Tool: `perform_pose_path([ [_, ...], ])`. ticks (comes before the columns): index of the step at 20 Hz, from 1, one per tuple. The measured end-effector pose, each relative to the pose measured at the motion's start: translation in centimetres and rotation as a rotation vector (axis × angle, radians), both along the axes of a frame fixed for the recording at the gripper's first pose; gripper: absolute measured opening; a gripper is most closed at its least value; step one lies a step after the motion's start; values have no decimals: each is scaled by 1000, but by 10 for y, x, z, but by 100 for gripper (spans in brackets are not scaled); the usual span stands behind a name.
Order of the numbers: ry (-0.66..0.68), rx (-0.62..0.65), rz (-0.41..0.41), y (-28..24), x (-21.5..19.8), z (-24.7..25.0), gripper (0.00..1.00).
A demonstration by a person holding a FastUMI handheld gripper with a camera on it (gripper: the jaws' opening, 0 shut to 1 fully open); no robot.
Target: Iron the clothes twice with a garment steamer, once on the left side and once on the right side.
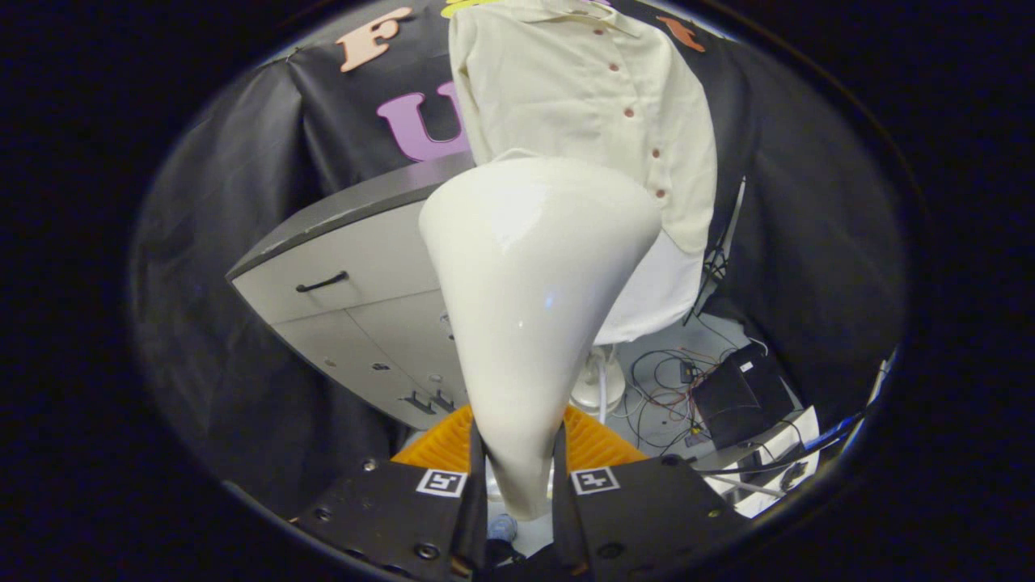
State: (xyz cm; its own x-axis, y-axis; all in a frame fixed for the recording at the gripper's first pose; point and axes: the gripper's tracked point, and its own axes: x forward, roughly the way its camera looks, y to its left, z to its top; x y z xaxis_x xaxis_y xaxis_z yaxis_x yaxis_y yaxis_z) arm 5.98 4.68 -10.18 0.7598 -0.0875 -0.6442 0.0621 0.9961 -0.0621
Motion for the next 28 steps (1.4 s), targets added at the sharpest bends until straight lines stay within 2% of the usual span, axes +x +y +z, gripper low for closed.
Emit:
perform_pose_path([
  [3, -36, -36, 43, 30, 0, 27, 33],
  [8, -175, -51, 71, 68, 11, 74, 33],
  [16, -503, -64, 159, 98, 18, 157, 32],
  [23, -652, -73, 136, 90, -2, 193, 32],
  [28, -664, -111, 102, 72, -20, 193, 32],
])
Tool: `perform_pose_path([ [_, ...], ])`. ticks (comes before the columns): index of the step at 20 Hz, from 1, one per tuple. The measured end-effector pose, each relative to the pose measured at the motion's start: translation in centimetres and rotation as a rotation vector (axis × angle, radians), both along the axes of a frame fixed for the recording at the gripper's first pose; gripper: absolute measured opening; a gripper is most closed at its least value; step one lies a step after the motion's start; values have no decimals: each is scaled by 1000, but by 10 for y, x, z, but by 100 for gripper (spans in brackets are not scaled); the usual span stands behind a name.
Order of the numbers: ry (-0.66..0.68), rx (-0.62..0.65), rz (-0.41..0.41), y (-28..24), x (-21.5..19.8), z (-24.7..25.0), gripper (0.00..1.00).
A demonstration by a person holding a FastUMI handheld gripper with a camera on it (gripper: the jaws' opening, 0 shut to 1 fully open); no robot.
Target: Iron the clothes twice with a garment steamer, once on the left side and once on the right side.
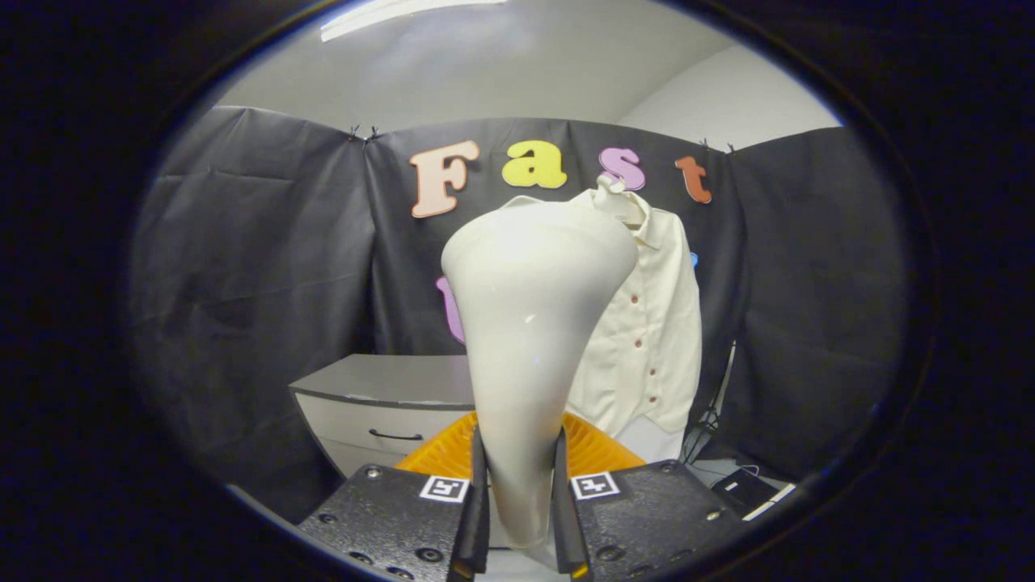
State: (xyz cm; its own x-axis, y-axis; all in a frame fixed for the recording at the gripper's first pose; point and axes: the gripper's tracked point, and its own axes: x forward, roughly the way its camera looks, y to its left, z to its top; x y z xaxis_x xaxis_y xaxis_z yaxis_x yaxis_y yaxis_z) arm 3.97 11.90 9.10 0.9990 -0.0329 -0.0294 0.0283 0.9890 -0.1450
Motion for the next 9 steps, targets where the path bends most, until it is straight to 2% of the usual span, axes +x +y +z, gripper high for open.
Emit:
perform_pose_path([
  [9, 30, 8, -55, -37, 8, -19, 32],
])
